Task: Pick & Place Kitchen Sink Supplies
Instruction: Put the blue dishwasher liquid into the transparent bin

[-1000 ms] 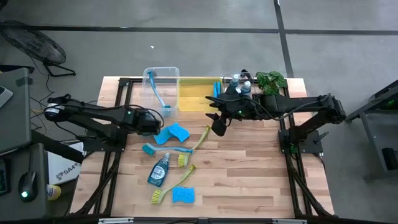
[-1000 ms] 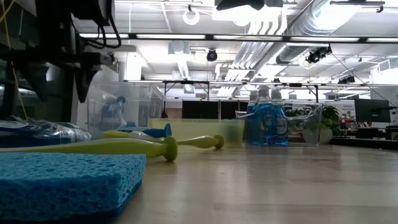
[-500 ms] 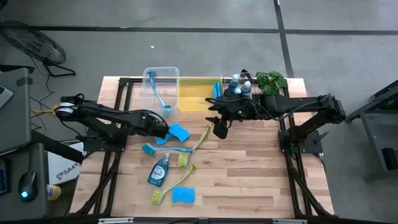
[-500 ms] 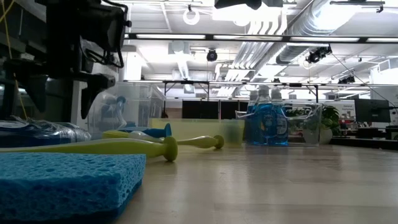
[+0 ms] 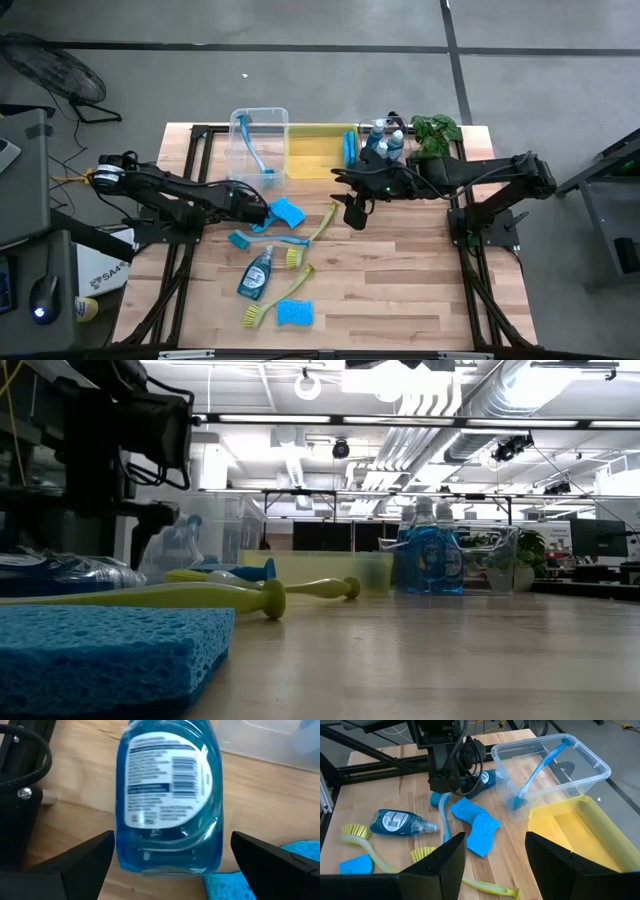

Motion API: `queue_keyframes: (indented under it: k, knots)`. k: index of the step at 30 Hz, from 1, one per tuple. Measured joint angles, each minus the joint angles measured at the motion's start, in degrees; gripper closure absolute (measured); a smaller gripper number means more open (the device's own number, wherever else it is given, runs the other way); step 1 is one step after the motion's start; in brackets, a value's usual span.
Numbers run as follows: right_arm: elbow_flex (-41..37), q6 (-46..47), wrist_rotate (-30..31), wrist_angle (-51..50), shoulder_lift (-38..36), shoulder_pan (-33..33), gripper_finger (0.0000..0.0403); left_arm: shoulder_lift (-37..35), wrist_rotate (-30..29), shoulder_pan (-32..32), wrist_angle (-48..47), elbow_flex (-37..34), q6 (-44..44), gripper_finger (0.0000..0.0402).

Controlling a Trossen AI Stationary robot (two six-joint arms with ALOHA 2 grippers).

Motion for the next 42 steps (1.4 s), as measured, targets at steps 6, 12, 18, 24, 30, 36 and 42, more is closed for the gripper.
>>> queue_keyframes:
  k: [6,12,18,24,30,36,42]
  knots:
    - [0.0,0.2,0.0,0.0,0.0,0.0,0.0206,0.0,-1.9,0.7,-0.6,0.0,-0.7,0.0009]
    - [0.0,0.3,-0.2,0.0,0.0,0.0,0.0206,0.0,-2.2,4.0,1.7,-1.3,1.5,0.0009]
    - [0.0,0.4,-0.2,0.0,0.0,0.0,0.0206,0.0,0.1,6.1,9.3,-4.3,4.0,0.0009]
    - [0.0,0.4,-0.2,0.0,0.0,0.0,0.0206,0.0,2.0,6.0,9.6,-5.7,4.1,0.0010]
    - [0.0,0.2,-0.2,0.0,0.0,0.0,0.0206,0.0,2.9,6.0,9.8,-5.8,4.1,0.0048]
    - [0.0,0.2,-0.2,0.0,0.0,0.0,0.0206,-0.1,3.8,6.0,9.4,-5.8,5.2,0.0102]
    - [0.0,0.3,-0.2,0.0,0.0,0.0,0.0206,-0.1,5.5,6.0,9.2,-5.7,6.8,0.0116]
